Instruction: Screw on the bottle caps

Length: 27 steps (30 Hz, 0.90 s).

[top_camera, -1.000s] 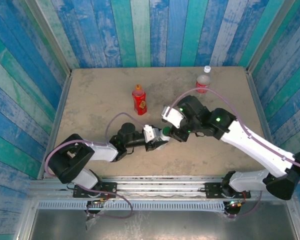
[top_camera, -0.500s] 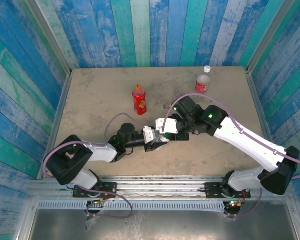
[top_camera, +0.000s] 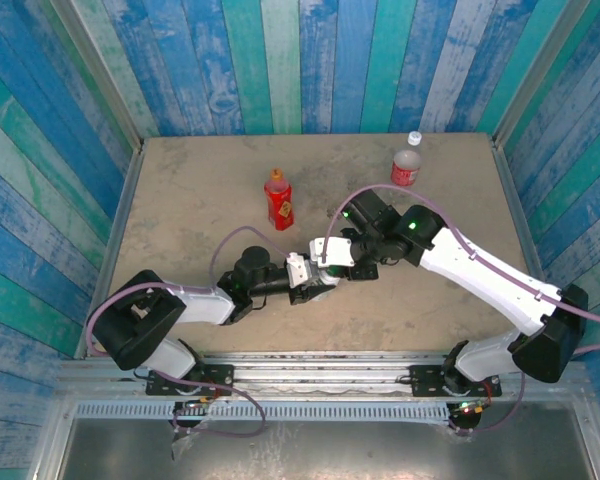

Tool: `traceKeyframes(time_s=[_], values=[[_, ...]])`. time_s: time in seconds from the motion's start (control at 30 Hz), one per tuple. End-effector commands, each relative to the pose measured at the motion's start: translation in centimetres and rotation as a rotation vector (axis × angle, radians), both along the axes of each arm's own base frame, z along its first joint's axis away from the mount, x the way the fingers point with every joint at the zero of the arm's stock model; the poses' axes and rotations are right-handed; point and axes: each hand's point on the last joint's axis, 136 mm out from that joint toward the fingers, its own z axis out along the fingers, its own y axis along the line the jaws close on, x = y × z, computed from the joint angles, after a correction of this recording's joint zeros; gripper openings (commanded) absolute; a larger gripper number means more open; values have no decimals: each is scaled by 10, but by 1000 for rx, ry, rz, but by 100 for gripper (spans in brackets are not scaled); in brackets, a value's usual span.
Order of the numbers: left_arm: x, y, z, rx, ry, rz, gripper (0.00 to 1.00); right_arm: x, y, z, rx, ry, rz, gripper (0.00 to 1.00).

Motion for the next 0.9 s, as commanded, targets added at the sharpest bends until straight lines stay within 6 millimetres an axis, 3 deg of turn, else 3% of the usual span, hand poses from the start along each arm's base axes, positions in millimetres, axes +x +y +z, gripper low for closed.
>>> traceKeyframes(time_s=[0.0,0.3,0.47,0.53,0.63,0.87], values=[[-6,3,-1,10,21,-11,56,-4,-1,1,-4,48,-25,31],[-5,3,0,9,19,-7,55,-1,-3,-4,36,188,-324,20],[-5,3,-1,12,17,-5,56,2,-5,-6,41,194,-386,19],[-5,4,-2,14,17,-3,55,0,-4,-4,43,181,-351,25],[-5,4,-2,14,15,0,56,1,-4,7,65,139,-314,44],[0,10,9,-88,72,14,53,1,-4,55,309,37,-347,76]])
